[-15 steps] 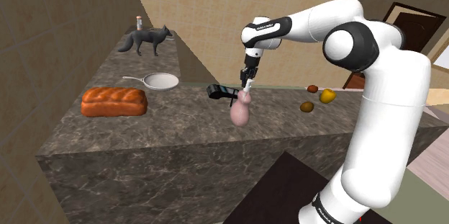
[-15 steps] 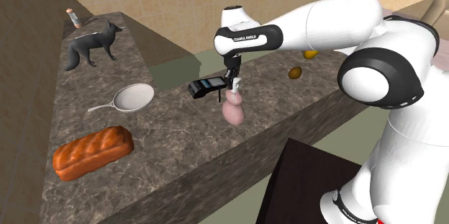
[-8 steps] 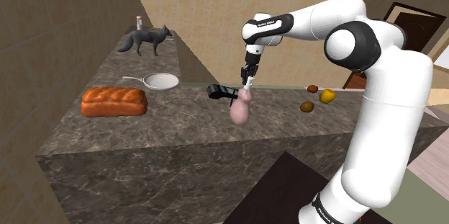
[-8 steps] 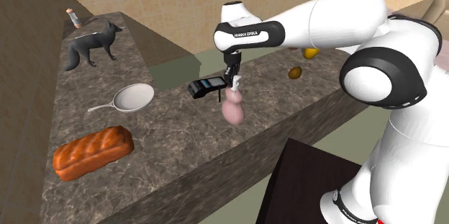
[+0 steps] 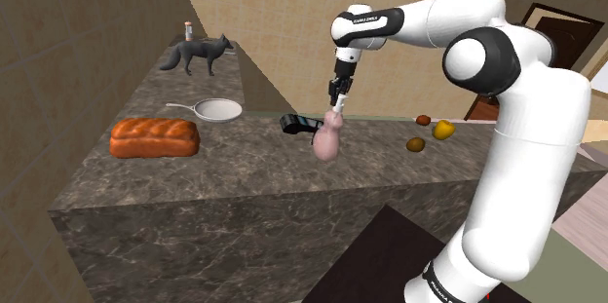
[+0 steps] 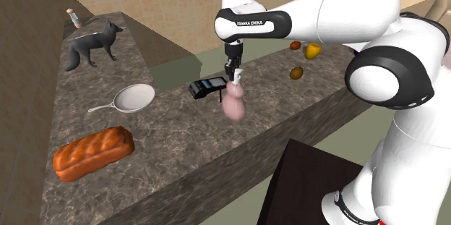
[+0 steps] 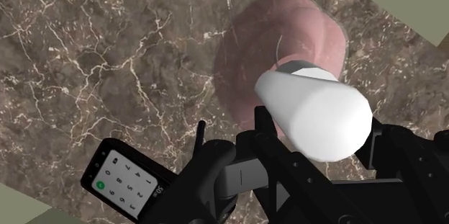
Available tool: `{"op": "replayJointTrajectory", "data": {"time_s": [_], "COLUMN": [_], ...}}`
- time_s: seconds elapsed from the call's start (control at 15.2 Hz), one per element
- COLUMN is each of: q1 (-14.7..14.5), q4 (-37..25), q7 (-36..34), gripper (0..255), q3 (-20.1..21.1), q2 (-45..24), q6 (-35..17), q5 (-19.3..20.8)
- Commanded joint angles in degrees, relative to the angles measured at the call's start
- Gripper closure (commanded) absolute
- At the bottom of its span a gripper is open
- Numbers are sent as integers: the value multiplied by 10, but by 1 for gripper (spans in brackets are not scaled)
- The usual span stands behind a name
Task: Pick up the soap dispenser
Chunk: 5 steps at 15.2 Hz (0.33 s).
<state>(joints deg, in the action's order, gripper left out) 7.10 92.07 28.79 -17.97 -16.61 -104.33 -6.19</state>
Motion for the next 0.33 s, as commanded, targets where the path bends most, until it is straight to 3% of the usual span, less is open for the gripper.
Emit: {"op": "replayJointTrajectory", "data": {"time_s": [0.0, 0.26], "q1": [0, 1], "q4": [-14, -29], "q7": [-1, -2], "gripper": [255, 255], "q3": [0, -1], "q2": [3, 4], "q6": [16, 32], "q5": [1, 2]}}
